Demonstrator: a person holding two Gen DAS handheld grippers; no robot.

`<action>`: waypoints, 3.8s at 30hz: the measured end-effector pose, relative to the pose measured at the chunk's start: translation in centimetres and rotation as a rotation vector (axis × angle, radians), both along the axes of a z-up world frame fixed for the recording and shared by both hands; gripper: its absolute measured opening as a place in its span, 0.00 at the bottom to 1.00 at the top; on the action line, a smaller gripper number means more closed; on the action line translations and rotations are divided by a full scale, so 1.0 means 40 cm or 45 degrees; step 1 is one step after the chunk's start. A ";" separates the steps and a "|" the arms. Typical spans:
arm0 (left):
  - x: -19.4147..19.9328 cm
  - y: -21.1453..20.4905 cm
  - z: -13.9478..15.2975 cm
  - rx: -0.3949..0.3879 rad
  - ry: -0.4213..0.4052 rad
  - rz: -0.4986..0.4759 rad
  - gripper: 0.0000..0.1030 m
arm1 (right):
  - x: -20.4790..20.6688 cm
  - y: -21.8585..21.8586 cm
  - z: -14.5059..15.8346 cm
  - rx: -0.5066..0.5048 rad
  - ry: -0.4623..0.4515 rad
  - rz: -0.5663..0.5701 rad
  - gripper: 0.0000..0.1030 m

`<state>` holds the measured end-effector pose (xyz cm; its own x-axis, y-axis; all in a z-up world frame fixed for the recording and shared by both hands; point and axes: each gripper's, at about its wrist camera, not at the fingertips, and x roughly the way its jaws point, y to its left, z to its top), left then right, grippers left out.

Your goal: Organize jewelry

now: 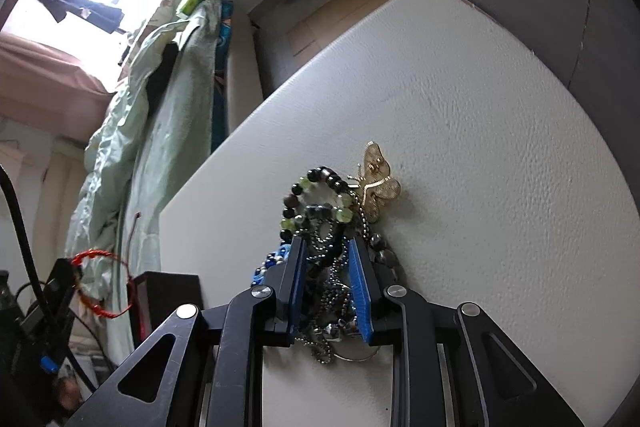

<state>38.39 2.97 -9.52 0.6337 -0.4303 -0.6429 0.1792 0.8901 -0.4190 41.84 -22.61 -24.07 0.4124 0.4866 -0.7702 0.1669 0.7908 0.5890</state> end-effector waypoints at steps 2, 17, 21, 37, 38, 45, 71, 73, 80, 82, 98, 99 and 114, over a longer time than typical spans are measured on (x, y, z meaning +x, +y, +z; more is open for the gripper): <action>-0.007 0.011 0.002 -0.003 -0.003 0.007 0.07 | 0.002 0.001 0.000 -0.004 -0.004 -0.002 0.24; -0.044 0.080 -0.004 0.022 0.029 0.032 0.07 | -0.027 0.006 0.076 0.066 -0.196 0.019 0.09; -0.043 0.101 -0.017 0.029 0.055 0.049 0.07 | -0.042 0.024 0.122 0.095 -0.283 0.043 0.09; -0.038 0.174 -0.038 0.023 0.102 0.141 0.67 | -0.097 0.112 0.237 0.254 -0.505 0.132 0.09; -0.042 0.177 -0.032 0.031 0.087 0.147 0.67 | -0.100 0.123 0.242 0.262 -0.512 0.147 0.09; -0.043 0.212 -0.023 0.038 0.078 0.201 0.67 | -0.112 0.205 0.259 0.308 -0.543 0.252 0.09; -0.047 0.266 -0.018 0.026 0.067 0.285 0.67 | -0.115 0.293 0.208 0.274 -0.401 0.370 0.46; -0.046 0.248 -0.017 0.045 0.061 0.265 0.67 | -0.120 0.267 0.209 0.257 -0.398 0.347 0.46; -0.042 0.170 -0.021 0.101 0.054 0.181 0.67 | -0.129 0.189 0.216 0.233 -0.399 0.286 0.48; -0.042 0.143 -0.021 0.121 0.052 0.152 0.67 | -0.131 0.167 0.212 0.221 -0.389 0.267 0.58; -0.039 -0.054 -0.048 0.212 0.047 -0.070 0.67 | -0.142 -0.046 0.148 0.086 -0.214 0.022 0.70; -0.039 -0.069 -0.051 0.220 0.047 -0.082 0.67 | -0.142 -0.055 0.139 0.091 -0.194 0.011 0.70; -0.024 -0.222 -0.153 0.371 0.130 -0.218 0.57 | -0.113 -0.083 0.046 0.096 -0.053 0.018 0.44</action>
<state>37.44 -5.92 -15.63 0.4943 -0.3142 -0.8105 0.3068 0.9355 -0.1755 37.31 -25.93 -22.23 0.4361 0.5483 -0.7136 0.1301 0.7462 0.6529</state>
